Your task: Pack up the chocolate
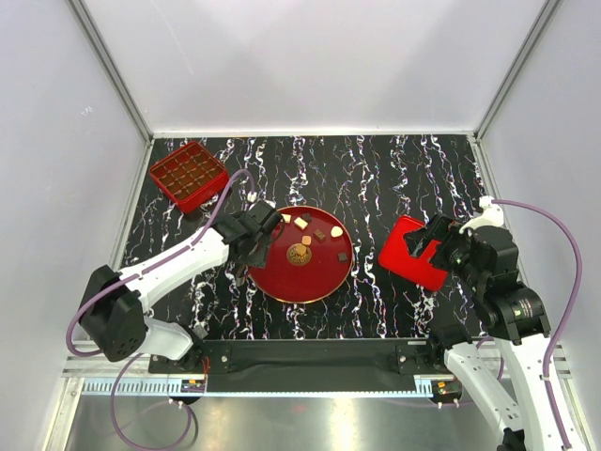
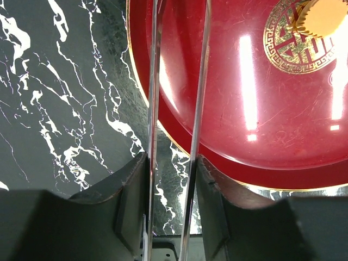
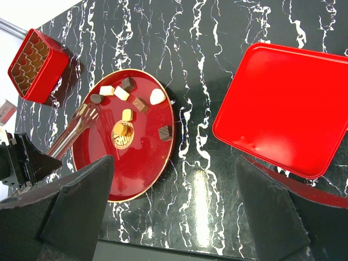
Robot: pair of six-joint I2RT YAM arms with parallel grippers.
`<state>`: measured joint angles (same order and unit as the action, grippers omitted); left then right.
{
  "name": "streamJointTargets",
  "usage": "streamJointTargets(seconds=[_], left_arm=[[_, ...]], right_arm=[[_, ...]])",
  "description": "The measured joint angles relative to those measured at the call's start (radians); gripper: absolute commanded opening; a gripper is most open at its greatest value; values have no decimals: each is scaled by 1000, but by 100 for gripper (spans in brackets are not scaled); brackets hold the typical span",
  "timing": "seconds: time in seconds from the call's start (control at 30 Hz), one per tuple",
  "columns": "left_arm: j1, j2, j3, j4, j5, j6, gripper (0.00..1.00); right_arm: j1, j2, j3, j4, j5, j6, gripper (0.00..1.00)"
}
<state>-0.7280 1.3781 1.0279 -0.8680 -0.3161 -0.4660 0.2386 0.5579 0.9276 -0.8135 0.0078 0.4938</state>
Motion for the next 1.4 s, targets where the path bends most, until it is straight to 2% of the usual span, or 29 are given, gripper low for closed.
streamJointTargets(seconds=[0.57, 0.93, 1.07, 1.4], left_arm=[[-17, -51, 45, -100, -2, -7, 36], [-2, -68, 220, -162, -8, 12, 36], [107, 0, 346, -165, -11, 68, 35], [556, 222, 607, -114, 2, 190, 34]], right_arm=[[0, -14, 0, 0, 0, 0, 100], [0, -15, 0, 0, -1, 4, 100], [0, -19, 0, 0, -10, 11, 100], [0, -29, -21, 37, -67, 41, 100]])
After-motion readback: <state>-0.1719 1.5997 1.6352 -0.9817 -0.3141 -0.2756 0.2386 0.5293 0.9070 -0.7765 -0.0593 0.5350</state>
